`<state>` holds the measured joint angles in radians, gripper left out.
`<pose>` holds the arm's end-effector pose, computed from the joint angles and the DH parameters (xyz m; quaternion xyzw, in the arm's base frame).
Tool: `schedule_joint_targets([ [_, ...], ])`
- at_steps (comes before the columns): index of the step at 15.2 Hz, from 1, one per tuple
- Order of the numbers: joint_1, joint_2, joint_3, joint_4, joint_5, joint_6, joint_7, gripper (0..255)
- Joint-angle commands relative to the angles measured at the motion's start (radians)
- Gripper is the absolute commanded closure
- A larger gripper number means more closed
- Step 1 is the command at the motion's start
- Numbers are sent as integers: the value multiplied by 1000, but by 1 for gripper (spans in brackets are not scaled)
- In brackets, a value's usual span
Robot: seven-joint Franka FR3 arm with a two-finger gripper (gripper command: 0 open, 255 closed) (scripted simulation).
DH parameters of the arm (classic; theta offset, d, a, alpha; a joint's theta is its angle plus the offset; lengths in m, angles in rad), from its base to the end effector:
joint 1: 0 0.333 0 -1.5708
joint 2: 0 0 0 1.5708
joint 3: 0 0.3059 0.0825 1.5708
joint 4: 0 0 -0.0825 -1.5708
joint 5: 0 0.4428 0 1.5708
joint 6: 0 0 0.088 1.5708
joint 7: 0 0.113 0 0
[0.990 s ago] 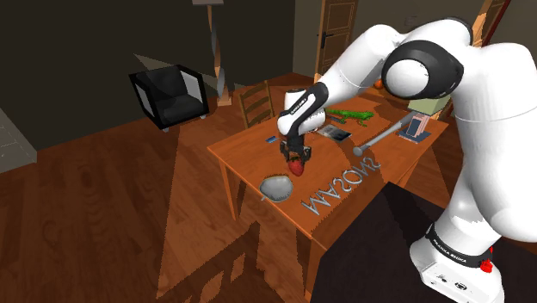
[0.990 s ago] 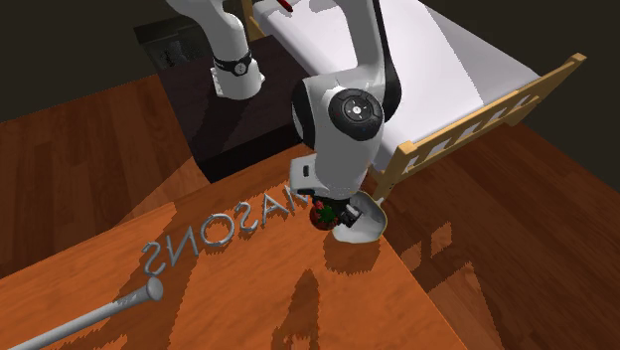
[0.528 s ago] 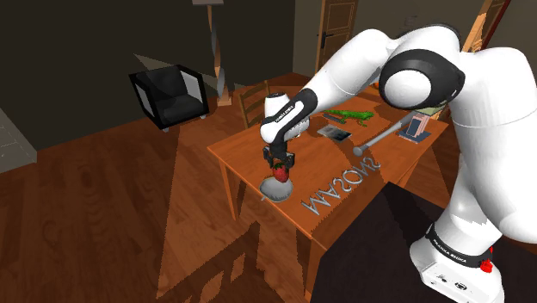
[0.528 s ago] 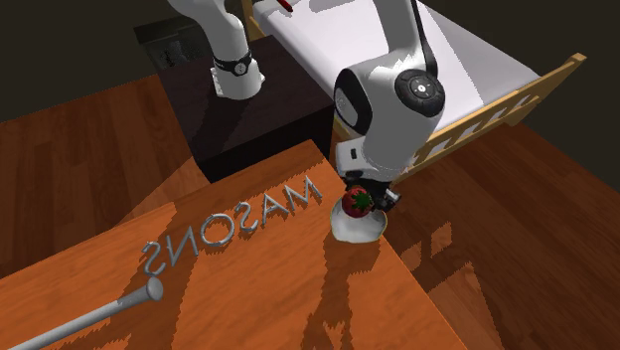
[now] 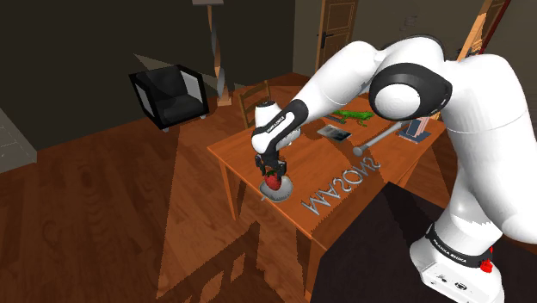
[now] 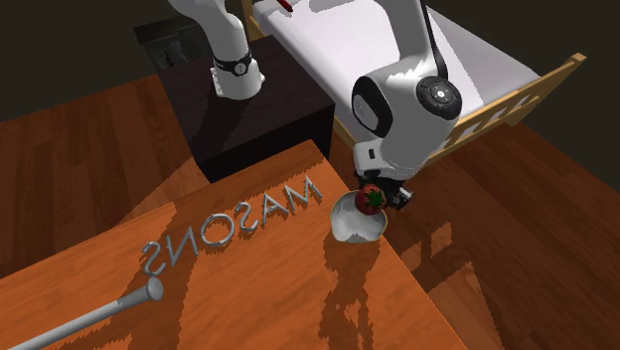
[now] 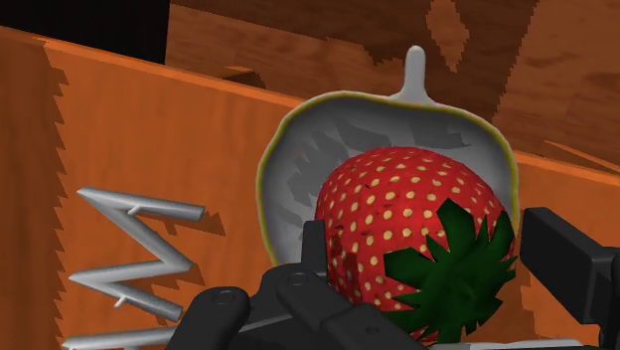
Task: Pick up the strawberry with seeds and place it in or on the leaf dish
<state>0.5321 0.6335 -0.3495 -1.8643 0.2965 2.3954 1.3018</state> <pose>0.6517 0.1239 0.1280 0.8000 -0.5995 -0.0140 0.0206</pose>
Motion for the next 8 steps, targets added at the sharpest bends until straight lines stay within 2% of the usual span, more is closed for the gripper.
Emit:
schedule_joint_targets([
  [1, -5, 20, 7, 3, 9, 18, -4, 255],
  [8, -25, 96, 34, 23, 36, 73, -21, 255],
])
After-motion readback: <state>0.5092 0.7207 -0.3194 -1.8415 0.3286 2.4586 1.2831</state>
